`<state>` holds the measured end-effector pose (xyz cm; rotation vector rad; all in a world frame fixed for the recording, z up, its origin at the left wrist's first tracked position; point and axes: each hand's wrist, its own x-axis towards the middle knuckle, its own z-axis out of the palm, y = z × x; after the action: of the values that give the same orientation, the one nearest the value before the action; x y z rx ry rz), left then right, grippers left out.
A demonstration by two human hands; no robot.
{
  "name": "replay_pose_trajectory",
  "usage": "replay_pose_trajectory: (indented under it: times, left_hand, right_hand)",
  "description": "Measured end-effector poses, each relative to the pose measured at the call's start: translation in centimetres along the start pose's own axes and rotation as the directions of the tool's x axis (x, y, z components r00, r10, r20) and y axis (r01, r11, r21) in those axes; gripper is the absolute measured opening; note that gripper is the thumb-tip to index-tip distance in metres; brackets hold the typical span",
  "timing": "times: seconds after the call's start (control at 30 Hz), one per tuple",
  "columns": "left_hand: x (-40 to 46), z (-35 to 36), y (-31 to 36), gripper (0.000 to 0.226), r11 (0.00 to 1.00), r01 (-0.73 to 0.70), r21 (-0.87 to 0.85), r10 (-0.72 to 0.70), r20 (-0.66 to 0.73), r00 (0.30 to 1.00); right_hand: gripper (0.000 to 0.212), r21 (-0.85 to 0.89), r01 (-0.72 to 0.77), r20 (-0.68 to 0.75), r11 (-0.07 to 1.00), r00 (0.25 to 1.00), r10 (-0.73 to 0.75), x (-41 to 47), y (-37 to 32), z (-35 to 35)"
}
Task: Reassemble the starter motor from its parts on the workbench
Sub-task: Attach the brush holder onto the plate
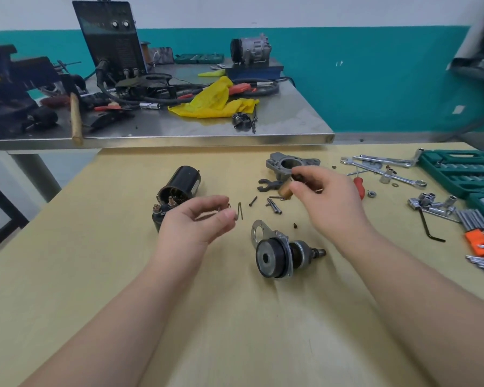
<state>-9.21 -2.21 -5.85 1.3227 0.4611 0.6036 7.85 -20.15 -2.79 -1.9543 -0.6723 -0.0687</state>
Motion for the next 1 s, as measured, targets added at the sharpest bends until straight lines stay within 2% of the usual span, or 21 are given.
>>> replay_pose_trajectory:
  times: [0.03, 0.1, 0.23, 0.43, 0.53, 0.63, 0.73, 0.8, 0.87, 0.93, 1.0]
  left_hand:
    - [-0.5, 0.3, 0.0, 0.028, 0.994, 0.017, -0.108, -0.016, 0.013, 1.0]
    - [-1.3, 1.2, 0.1, 0.026, 0.978, 0.046, -0.205, -0.038, 0.043, 0.998]
    - [-2.5, 2.6, 0.3, 0.023, 0.964, 0.085, -0.252, -0.055, 0.123, 0.991]
    - [-3.1, 3.4, 0.3, 0.045, 0.942, 0.155, -0.296, -0.108, 0.172, 0.979]
    - [-3.2, 3.4, 0.4, 0.045, 0.909, 0.212, -0.359, -0.131, 0.238, 0.962]
    - [-3.0, 3.0, 0.7, 0.039, 0.87, 0.273, -0.411, -0.138, 0.328, 0.934]
    - [-2.5, 2.4, 1.1, 0.054, 0.804, 0.343, -0.486, -0.158, 0.381, 0.911]
    - [-2.2, 2.1, 1.3, 0.065, 0.741, 0.374, -0.557, -0.198, 0.35, 0.915]
    - [-1.9, 1.8, 1.4, 0.054, 0.68, 0.397, -0.617, -0.237, 0.327, 0.915]
    - [-1.7, 1.7, 1.7, 0.035, 0.642, 0.415, -0.644, -0.268, 0.319, 0.909]
    - [-1.7, 1.5, 1.9, 0.037, 0.617, 0.429, -0.659, -0.288, 0.317, 0.903]
  right_hand:
    - [0.023, 0.111, 0.023, -0.016, 0.994, 1.0, -0.022, -1.4, -0.8, 0.2]
    - [0.024, 0.241, 0.077, -0.058, 0.967, 0.996, -0.065, -4.1, -1.7, 1.0]
    - [0.024, 0.249, 0.211, -0.125, 0.945, 0.975, -0.185, -7.2, -2.2, 2.0]
    - [0.023, 0.304, 0.207, -0.148, 0.93, 0.975, -0.169, -7.6, -1.8, 2.5]
    - [0.024, 0.276, 0.215, -0.101, 0.937, 0.976, -0.194, -7.8, -1.8, 3.0]
    - [0.039, 0.225, 0.251, 0.007, 0.941, 0.966, -0.259, -7.9, -1.9, 3.0]
    - [0.046, 0.187, 0.259, 0.08, 0.948, 0.957, -0.277, -6.6, -2.0, 2.5]
    - [0.044, 0.083, 0.219, 0.077, 0.972, 0.971, -0.225, -3.8, -2.1, 1.8]
    - [0.037, -0.156, 0.169, 0.099, 0.973, 0.983, -0.155, 0.3, -1.8, 1.2]
    - [0.036, -0.449, 0.163, 0.201, 0.878, 0.976, -0.079, 4.2, -1.3, 1.4]
    - [0.038, -0.644, 0.216, 0.313, 0.734, 0.95, -0.004, 6.8, -0.7, 2.3]
